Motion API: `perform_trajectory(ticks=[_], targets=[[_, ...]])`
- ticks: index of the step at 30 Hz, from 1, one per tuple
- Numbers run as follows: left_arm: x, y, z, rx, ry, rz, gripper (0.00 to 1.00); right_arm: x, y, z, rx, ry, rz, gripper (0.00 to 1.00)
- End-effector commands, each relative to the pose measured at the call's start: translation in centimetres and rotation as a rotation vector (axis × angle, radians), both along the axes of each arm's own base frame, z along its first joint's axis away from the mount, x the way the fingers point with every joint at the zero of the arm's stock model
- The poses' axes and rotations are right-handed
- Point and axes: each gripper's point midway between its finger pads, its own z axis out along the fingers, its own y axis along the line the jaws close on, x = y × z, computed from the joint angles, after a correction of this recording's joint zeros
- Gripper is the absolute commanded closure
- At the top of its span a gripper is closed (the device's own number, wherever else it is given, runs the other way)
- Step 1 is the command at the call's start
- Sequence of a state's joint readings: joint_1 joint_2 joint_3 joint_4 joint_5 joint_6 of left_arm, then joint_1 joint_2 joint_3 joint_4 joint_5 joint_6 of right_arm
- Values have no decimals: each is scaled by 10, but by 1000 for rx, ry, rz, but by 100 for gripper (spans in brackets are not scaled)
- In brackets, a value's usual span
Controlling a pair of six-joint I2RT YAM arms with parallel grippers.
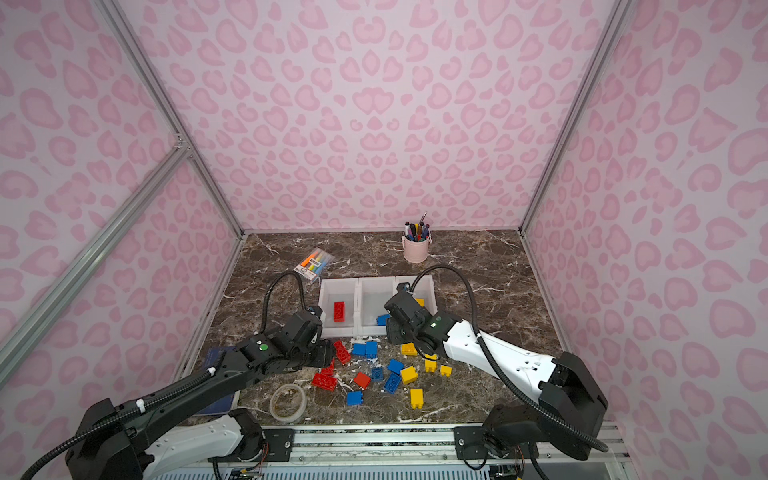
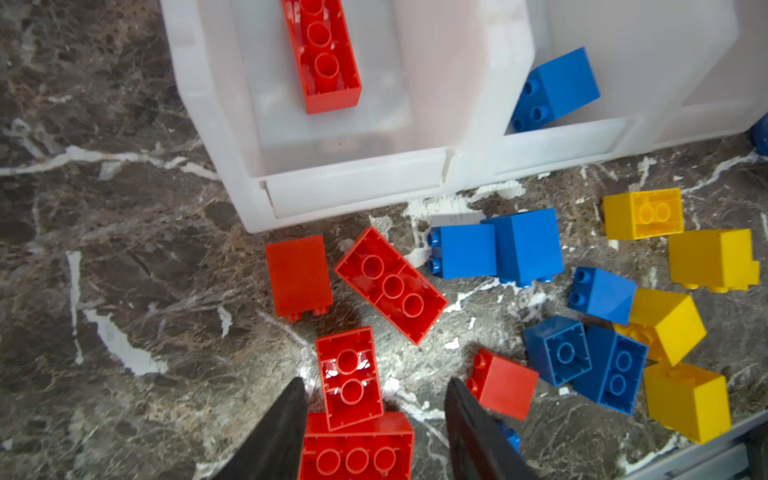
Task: Sort the legos into containers by color
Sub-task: 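Grasp another red brick with the left gripper while the right gripper withdraws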
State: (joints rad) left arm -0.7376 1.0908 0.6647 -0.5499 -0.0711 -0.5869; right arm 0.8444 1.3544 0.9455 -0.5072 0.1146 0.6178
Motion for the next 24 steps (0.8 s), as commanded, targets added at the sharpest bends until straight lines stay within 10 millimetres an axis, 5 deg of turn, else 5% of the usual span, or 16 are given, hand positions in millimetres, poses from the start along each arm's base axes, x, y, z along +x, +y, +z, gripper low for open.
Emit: perform_trajectory(ticks=[1,15,24], targets=[[-13,12,-11,32,56,29,44,0,-1,-2,16,-5,-33,34],[-15,-7,-36,25,77,-42,46,-4,21,-4,8,40,50,34],[-5,-8,-48,78,72,-38,51,-9,15,-1,22,24,24,35]])
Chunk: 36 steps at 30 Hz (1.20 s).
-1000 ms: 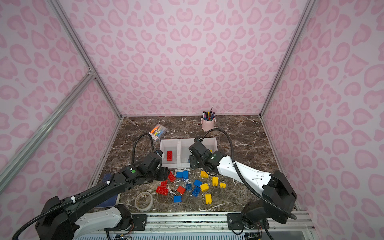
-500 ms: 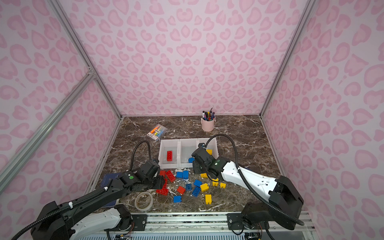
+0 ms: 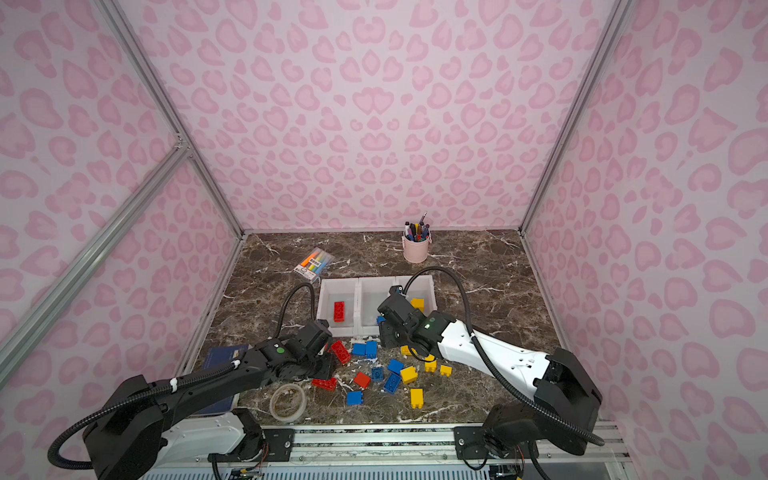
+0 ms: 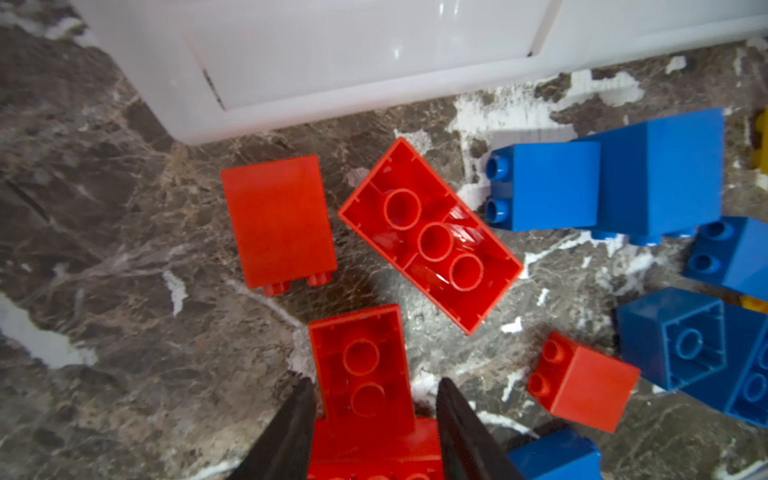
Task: Sort the legos into containers by color
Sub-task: 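Grasp another red brick with the left gripper while the right gripper withdraws, then drop the red brick in the near compartment while the right arm moves off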
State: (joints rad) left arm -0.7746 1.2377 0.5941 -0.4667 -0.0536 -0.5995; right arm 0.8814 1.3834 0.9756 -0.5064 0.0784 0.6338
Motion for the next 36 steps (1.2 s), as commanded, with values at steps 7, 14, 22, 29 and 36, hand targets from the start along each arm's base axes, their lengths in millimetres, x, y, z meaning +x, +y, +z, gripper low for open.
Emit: perform_trajectory(ticks=[7,14,22,29,36], targets=[[15,-9,-2,19,-35,-11,57,-4,-13,2,-21,-14,-32,35],[14,-3,-8,51,-32,-1,62,-7,-18,1,-12,-14,-50,37],[14,-7,-1,47,-53,-8,69,-12,-27,7,-12,-32,-67,38],[25,-23,45,-54,-140,-6,69,-16,-33,15,1,-58,-75,38],[73,-40,106,-59,-320,-43,68,-20,-36,19,23,-65,-77,38]])
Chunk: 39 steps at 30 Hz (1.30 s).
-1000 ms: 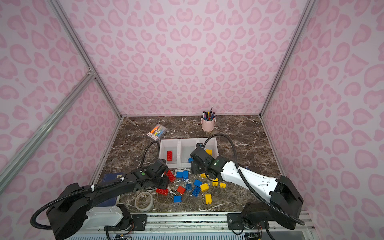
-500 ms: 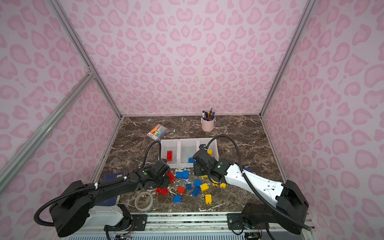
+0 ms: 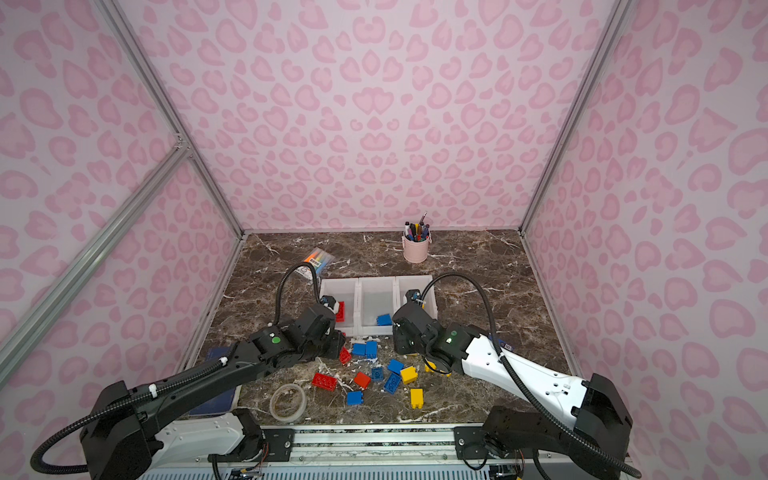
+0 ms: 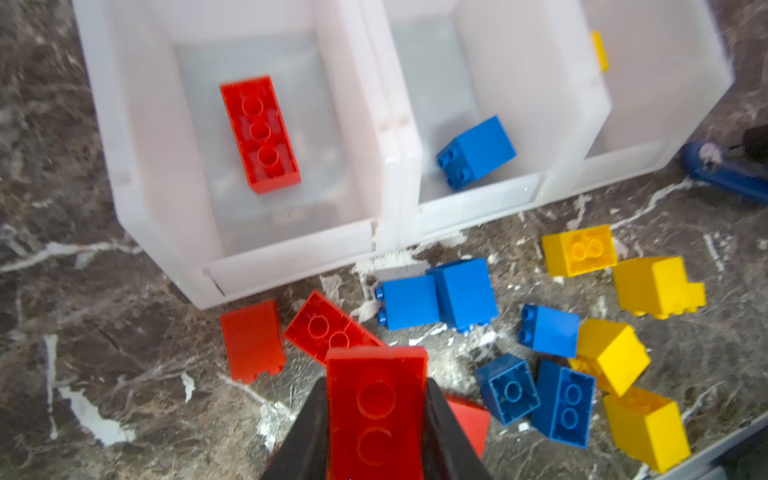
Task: Sort the legos into containers by color
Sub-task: 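Drop the red brick in the near compartment while the right arm moves off, then grasp a yellow brick with the right gripper while the left gripper withdraws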
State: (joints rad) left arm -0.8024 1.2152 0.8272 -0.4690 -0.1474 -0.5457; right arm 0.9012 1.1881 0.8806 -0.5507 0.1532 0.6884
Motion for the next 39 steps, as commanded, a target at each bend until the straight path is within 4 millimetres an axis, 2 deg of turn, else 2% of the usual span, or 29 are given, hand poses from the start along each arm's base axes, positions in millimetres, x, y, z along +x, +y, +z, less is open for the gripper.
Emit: perform_trajectory(ticks=[1,4,9,16,23,26,27,33,39], targets=[[29,0,17,46,-70,-5,68,-2,-4,0,-8,1,-9,38],[59,-1,21,58,-71,18,68,-5,-6,5,-11,-12,-15,38],[96,-10,22,83,-88,24,68,-10,-13,6,-3,-25,-46,38],[126,-14,-7,100,-18,37,68,-17,-23,8,-4,-39,-75,38],[128,-13,-30,97,26,52,68,-22,-35,6,-12,-37,-94,38],[127,-11,-32,99,28,60,65,-23,-37,6,-6,-39,-104,38],[127,-11,-31,99,28,60,60,-23,-37,5,-6,-37,-105,37],[124,-9,-32,90,29,69,46,-24,-39,5,0,-35,-115,37],[120,-4,-32,81,28,91,44,-25,-41,5,-4,-36,-122,36]])
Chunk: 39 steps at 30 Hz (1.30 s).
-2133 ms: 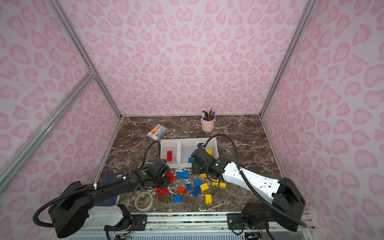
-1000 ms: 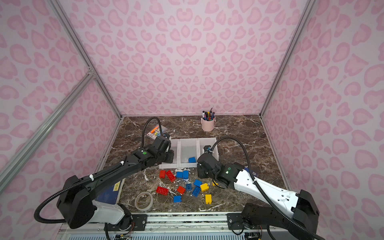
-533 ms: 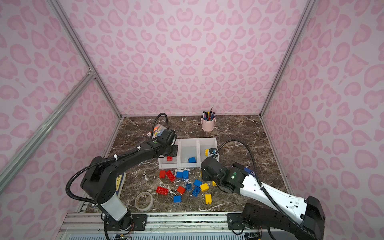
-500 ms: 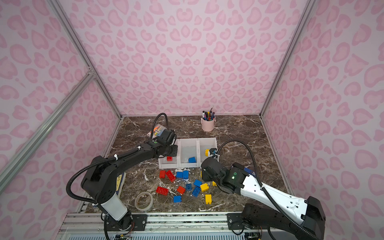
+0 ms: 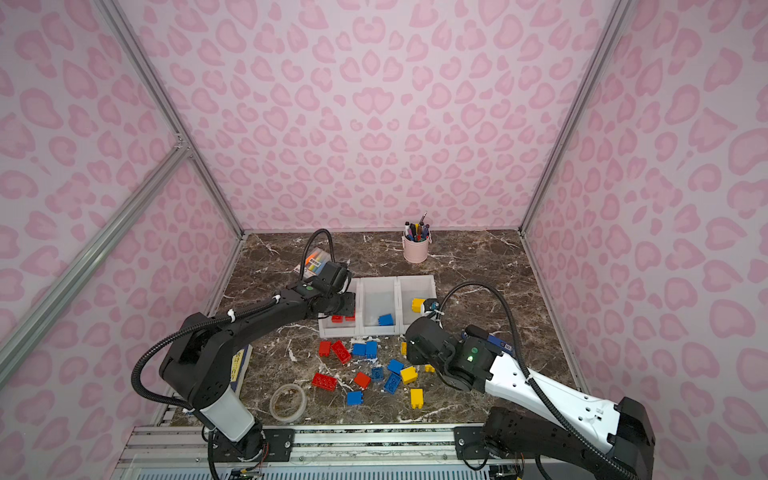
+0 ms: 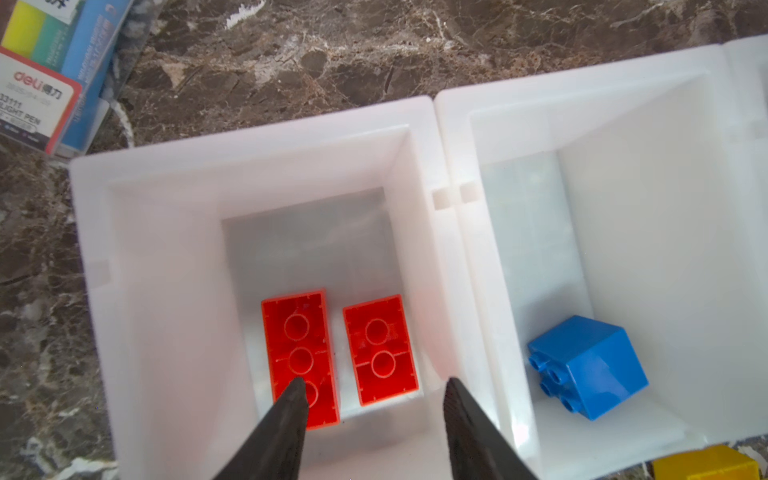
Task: Sort the legos into containers by color
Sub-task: 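Grasp a yellow brick with the right gripper while the left gripper withdraws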
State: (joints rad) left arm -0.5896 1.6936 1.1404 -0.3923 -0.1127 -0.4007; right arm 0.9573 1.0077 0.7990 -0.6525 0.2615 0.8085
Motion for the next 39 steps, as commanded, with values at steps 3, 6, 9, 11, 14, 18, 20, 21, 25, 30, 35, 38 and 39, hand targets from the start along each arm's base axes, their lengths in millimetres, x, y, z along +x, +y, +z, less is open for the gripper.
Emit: perform_trajectory(ticks=[3,6,9,11,14,18,20,21,25,30,35,38,39], targets=[[1,-1,16,-48,-41,26,44,-1,-8,-2,-22,-1,-24,36],[-1,1,29,-72,-64,33,44,-2,-11,-4,-28,1,-32,36],[-5,3,44,-96,-92,35,44,-3,-13,-9,-37,8,-37,36],[-8,5,54,-113,-113,38,44,-4,-14,-14,-47,18,-39,36],[-16,10,66,-136,-138,45,43,-6,-17,-21,-65,33,-42,36],[-28,19,75,-161,-160,58,43,-5,-22,-34,-80,34,-58,36],[-35,24,77,-167,-165,70,43,-6,-26,-41,-85,48,-72,36],[-39,26,77,-176,-165,75,43,-5,-29,-45,-88,56,-80,36],[-54,33,71,-209,-154,96,43,-3,-38,-58,-82,87,-111,37],[-70,40,62,-235,-139,116,42,-1,-42,-76,-83,128,-129,38],[-80,44,58,-239,-137,119,42,0,-39,-91,-100,164,-133,39],[-84,42,58,-253,-134,116,42,0,-38,-101,-123,202,-132,41],[-85,41,59,-259,-133,113,42,0,-38,-104,-132,220,-129,42]])
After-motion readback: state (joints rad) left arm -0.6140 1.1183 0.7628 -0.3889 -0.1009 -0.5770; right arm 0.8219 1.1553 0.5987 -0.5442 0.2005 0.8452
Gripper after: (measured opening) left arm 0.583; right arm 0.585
